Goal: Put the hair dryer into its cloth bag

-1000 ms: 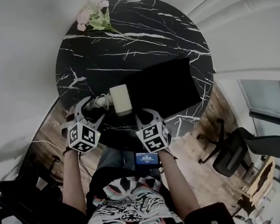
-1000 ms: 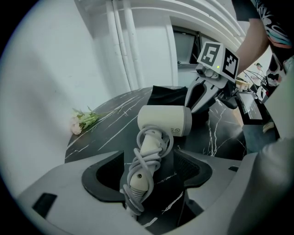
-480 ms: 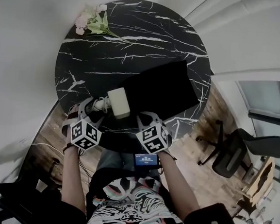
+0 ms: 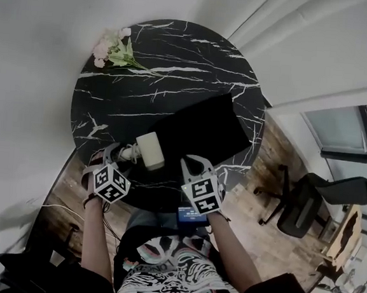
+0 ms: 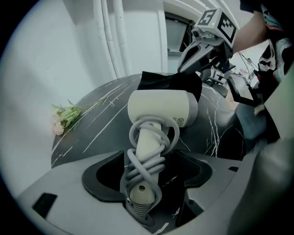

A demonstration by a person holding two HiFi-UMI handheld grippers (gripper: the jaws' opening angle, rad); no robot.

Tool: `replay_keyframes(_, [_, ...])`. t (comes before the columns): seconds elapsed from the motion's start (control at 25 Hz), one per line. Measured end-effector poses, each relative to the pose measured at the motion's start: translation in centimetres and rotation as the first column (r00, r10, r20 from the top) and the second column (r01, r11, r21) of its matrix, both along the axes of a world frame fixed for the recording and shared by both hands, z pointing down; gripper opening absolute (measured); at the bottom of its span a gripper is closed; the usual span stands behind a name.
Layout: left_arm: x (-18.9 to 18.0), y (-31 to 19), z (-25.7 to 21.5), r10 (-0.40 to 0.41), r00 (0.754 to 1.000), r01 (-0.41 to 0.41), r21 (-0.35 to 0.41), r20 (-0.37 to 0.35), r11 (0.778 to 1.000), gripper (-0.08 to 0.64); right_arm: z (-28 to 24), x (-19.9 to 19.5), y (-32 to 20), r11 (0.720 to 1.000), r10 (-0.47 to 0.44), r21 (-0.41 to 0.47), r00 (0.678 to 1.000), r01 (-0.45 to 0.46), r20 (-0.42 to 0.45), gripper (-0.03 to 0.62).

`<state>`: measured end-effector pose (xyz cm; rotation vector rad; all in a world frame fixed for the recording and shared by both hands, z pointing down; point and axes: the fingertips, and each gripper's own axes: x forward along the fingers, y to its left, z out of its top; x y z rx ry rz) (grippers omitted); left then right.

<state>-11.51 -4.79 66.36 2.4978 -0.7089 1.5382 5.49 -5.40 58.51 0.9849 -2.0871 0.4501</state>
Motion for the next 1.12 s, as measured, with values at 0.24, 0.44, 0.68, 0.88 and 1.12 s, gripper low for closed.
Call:
replay_keyframes(0.24, [0.1, -0.1, 0.3, 0.024, 0.999, -0.025, -0.038, -0.029, 0.999, 0.328, -2.8, -0.1, -0.9, 0.995, 0.053, 0.078, 0.997, -0.057, 0.052, 0.023])
replay_keyframes(0.44, [0.7, 0.9, 0.5, 0.065, 0.996, -0.071, -0.088, -0.066, 0.994, 0.254, -3.8, 0.0, -0.6, 0.992, 0.069, 0.103, 0.995, -0.077, 0.071, 0.023])
replay_keyframes(0.68, [0.7, 1.5, 0.2, 0.068, 0.992, -0.079, -0.108, -0.104, 0.991, 0.221, -3.7, -0.4, -0.2, 0.993, 0.057, 0.099, 0.996, -0.063, 0.062, 0.023])
replay_keyframes(0.88, [1.4, 2.1, -1.3, 0.064, 0.982, -0.095, -0.171, -0.180, 0.981, 0.219, -3.8, -0.4, -0.2, 0.993, 0.035, 0.114, 0.999, -0.039, 0.039, 0.023])
replay_keyframes(1.12, [3.3, 2.3, -2.8, 0.043, 0.968, -0.091, -0.188, -0.247, 0.978, 0.219, -3.3, -0.6, 0.3, 0.993, 0.009, 0.117, 1.000, -0.011, 0.019, 0.023])
